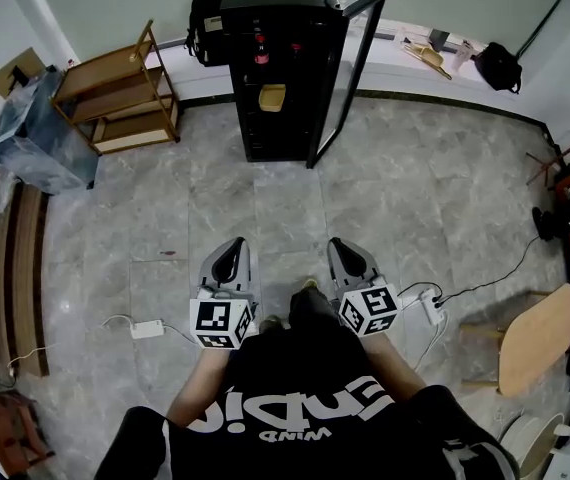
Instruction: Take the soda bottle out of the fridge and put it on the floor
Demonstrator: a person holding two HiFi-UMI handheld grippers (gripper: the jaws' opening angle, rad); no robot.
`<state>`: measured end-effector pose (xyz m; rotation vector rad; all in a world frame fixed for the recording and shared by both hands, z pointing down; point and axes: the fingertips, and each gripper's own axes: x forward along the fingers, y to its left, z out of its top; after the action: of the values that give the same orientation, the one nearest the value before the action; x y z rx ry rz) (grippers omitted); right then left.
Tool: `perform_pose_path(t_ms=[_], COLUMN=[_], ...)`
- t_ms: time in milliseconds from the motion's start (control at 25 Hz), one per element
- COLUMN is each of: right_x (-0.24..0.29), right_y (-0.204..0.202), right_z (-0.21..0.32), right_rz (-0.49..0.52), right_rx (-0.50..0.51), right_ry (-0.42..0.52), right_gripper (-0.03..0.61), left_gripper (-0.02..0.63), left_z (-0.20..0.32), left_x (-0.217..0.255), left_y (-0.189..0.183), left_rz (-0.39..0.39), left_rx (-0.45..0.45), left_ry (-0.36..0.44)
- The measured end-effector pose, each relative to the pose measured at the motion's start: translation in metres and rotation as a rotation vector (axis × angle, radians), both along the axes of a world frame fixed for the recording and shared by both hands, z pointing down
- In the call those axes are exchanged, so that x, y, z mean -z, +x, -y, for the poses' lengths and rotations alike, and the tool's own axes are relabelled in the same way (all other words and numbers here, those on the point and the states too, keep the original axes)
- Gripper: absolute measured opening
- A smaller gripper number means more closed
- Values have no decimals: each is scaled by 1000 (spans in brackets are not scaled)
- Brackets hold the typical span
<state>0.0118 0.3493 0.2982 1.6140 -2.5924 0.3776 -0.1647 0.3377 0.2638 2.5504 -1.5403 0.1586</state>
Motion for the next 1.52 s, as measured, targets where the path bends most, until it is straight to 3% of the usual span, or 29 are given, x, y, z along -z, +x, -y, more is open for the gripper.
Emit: perform_pose_path(t_ms=[480, 1120, 1520], right_x=[-6, 12, 9], right_y=[8, 50, 47], right_z=[117, 315, 378], right_rz=[6, 13, 20], right_rx=[-27, 42, 85], right_ry=[21, 16, -3], right_gripper=[25, 25, 25], left_gripper=[8, 8, 8], left_z=[117, 313, 387], left_x=[-14, 2, 10], left_y=[-4, 35, 45], left_rz=[14, 5, 12], left_rx=[4, 86, 109], left_ry=[1, -20, -15])
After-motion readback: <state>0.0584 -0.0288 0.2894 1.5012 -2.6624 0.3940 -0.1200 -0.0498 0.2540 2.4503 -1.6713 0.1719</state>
